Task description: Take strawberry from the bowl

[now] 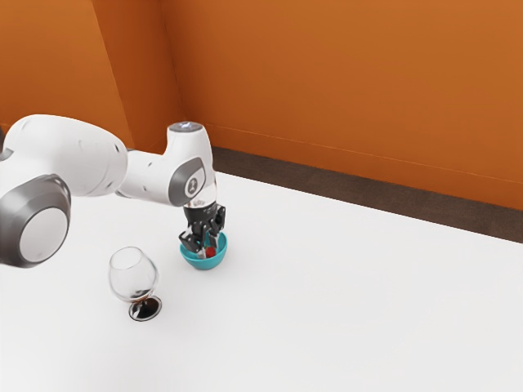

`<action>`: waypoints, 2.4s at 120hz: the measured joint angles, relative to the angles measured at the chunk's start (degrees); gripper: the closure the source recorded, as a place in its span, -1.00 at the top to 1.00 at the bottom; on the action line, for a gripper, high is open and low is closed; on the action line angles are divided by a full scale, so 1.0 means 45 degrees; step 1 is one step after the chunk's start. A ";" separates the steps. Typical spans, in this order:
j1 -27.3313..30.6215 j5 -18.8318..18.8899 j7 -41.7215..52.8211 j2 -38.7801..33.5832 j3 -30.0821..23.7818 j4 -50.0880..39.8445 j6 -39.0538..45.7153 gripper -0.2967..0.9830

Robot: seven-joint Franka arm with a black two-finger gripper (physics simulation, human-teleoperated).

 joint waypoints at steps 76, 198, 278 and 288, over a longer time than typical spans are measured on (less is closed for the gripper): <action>0.0043 0.0047 -0.0010 0.0056 0.0002 -0.0010 -0.0066 -0.50; -0.2009 0.0143 0.0174 -0.0294 -0.0983 0.0844 -0.1887 -0.57; -0.1891 0.0139 0.1134 -0.0585 -0.0864 0.1060 -0.1580 0.28; -0.1858 0.0222 0.2480 -0.2087 -0.0393 0.1086 -0.2093 0.35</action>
